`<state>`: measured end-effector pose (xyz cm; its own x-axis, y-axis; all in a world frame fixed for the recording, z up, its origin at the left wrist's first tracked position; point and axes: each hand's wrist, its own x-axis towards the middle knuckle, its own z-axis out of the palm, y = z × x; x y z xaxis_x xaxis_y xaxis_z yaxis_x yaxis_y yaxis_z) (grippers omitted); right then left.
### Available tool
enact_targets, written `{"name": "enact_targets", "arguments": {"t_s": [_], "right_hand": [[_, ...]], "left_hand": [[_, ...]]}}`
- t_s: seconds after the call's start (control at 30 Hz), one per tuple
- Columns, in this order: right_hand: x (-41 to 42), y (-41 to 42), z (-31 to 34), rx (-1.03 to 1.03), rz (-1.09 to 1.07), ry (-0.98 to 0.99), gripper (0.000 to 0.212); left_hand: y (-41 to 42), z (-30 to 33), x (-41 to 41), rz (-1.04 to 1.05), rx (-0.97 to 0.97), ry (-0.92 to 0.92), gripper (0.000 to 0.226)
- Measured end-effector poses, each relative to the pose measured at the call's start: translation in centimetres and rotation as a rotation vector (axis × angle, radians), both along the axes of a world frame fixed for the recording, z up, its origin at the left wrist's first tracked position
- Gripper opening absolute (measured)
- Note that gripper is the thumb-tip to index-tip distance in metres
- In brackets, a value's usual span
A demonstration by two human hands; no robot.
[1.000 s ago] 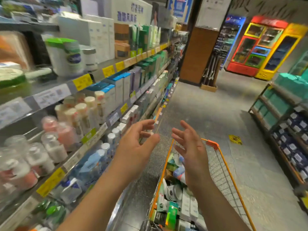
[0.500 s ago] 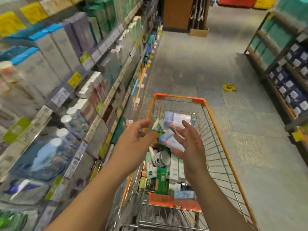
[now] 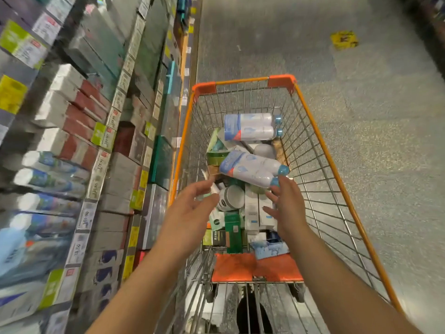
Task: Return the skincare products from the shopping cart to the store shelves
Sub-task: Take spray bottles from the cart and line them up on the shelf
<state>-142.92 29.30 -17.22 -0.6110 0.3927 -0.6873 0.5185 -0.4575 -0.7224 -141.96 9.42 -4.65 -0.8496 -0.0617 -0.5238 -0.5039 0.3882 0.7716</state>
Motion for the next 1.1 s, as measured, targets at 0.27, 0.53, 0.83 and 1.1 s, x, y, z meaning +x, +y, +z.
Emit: {"name": "enact_targets", "arguments": {"t_s": [0.27,0.53,0.83,1.1], "right_hand": [[-2.9,1.0,-6.2,0.054,-0.062,-0.123,0.041],[-6.1,1.5,-11.2,-0.159,-0.095,-0.171,0.038],[-7.8,0.9,-14.3,-0.344,-0.082,-0.072,0.053],[-8.7,-0.8,-13.3,-0.367,-0.180,-0.035,0.037]], "left_hand": [[0.9,-2.7,-2.9,0.033,-0.041,-0.079,0.023],[2.2,-4.5,-3.9,-0.002,-0.088,-0.149,0.022],[1.8,-5.3,-2.7,-0.006,-0.098,-0.190,0.022],[1.0,-5.0,-2.1,-0.005,-0.096,-0.194,0.027]]}}
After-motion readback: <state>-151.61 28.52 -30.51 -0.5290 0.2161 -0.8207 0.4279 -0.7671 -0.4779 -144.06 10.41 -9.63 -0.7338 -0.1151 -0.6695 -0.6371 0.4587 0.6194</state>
